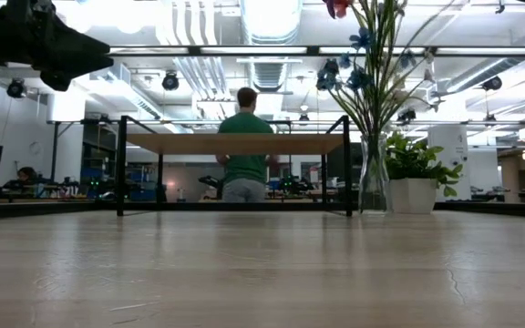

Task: Pick and place flowers into a vace then onto a shelf
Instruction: Adjust the orange flowers on the transparent flower vase

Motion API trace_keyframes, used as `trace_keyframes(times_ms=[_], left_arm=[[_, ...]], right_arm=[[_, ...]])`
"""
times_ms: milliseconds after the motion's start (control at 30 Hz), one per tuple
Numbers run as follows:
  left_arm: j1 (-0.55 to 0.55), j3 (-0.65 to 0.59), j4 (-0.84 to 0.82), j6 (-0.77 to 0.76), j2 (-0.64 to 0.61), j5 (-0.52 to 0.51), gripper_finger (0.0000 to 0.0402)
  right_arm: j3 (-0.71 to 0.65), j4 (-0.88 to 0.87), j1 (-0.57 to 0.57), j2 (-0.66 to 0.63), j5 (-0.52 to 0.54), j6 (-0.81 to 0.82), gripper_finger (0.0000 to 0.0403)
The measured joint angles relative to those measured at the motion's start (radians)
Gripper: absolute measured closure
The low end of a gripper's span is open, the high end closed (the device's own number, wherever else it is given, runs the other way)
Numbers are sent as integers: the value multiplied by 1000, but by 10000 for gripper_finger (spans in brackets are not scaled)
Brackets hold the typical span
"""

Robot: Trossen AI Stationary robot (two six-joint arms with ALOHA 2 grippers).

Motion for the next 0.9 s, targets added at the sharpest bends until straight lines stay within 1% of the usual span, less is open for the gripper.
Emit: trace_keyframes(times_ms=[200,333,433,567,700,800,900], left_arm=[[0,0,0,0,0,0,226],[0,0,0,0,0,0,226],[0,0,-4,0,0,0,226],[0,0,-5,0,0,0,226],[0,0,-5,0,0,0,226],[0,0,-4,0,0,0,226],[0,0,-5,0,0,0,226]], right_arm=[[91,2,0,-1,0,-72,74],[111,4,0,7,0,-104,74],[108,-17,-1,18,-2,-95,74],[107,-52,-14,33,-32,-82,74],[107,-125,-36,66,-48,-42,74],[107,-134,-41,91,-54,-44,74],[145,-132,-38,105,-63,-73,74]])
